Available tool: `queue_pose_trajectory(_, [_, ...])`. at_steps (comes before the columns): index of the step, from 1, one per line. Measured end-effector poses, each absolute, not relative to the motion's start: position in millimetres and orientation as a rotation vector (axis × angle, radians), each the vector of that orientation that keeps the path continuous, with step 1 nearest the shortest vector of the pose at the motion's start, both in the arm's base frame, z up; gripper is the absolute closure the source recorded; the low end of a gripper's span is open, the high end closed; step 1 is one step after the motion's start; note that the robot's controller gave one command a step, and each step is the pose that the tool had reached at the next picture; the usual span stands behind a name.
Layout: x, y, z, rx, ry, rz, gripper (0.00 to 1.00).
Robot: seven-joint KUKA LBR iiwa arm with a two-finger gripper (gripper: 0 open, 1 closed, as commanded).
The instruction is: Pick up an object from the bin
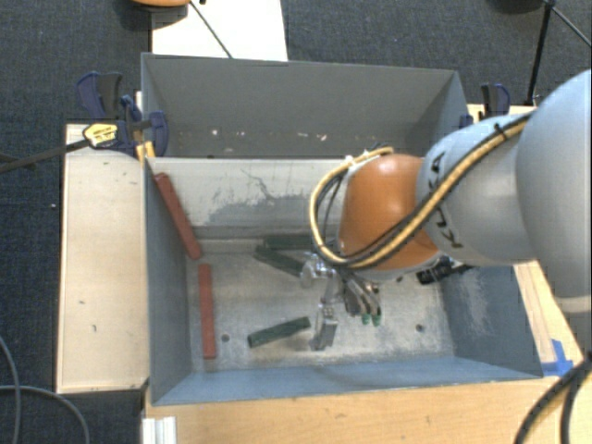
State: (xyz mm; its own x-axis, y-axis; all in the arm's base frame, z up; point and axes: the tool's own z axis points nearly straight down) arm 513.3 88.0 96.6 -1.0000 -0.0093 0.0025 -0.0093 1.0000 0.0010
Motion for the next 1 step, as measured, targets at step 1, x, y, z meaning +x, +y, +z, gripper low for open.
queue_pose_trajectory(1, [496.1,136.7,70.1,-0.128,-3.139,-0.001,1.0])
